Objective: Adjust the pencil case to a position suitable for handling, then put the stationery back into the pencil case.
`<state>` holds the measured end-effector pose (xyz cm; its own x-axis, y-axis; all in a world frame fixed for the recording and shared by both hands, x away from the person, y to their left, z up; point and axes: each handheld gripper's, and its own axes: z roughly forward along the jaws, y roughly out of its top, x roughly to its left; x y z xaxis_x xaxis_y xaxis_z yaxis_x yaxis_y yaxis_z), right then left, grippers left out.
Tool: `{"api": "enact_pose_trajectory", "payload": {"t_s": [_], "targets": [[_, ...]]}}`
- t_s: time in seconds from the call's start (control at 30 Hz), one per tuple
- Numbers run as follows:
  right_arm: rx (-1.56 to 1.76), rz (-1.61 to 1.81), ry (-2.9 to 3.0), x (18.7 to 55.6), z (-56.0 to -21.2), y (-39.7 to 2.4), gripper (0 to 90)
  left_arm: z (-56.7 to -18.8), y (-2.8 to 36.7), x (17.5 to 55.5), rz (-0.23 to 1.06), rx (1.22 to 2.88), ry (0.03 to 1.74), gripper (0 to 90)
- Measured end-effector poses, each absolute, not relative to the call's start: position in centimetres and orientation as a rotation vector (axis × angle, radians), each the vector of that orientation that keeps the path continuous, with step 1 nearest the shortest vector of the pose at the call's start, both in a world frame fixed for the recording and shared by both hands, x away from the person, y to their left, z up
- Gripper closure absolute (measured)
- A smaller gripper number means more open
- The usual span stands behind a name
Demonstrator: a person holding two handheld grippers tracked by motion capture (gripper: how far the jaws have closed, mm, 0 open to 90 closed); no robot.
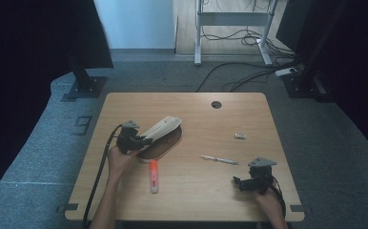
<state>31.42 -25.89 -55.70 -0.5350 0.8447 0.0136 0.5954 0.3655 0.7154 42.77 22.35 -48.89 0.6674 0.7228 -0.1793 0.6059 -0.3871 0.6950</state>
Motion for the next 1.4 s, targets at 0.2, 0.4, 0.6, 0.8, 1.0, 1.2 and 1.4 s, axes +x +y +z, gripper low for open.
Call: {"api": "enact_pose_trajectory", "payload": {"t_s": [0.2, 0.4, 0.6, 0.8, 1.0, 1.2, 1.4], "targets": [[1.261, 0.968, 2.276, 31.4, -55.7, -25.9, 0.0, -48.8, 22.7, 42.5, 0.200, 2.104, 1.022, 75.7], [1.261, 0.968, 2.277, 31.4, -55.7, -25.9, 0.0, -48.6, 23.0, 42.3, 0.209, 2.103, 1.023, 75.6], [1.254, 0.969, 2.282, 31.5, -55.7, -26.0, 0.0, -48.7, 23.1, 42.4, 0.201, 2.090, 1.019, 75.5], [1.253, 0.965, 2.291, 31.6, -55.3, -26.1, 3.1, -48.7, 23.2, 42.5, 0.189, 2.086, 1.024, 75.4], [1.234, 1.020, 2.293, 32.3, -54.3, -26.4, 0.1, -48.7, 23.2, 42.4, 0.189, 2.087, 1.022, 75.3], [1.204, 1.003, 2.317, 33.3, -53.8, -26.3, 0.0, -48.7, 23.2, 42.5, 0.183, 2.087, 1.025, 75.3], [1.176, 0.998, 2.296, 35.1, -53.0, -26.4, 0.0, -48.7, 23.4, 42.6, 0.148, 2.071, 1.045, 75.3]]}}
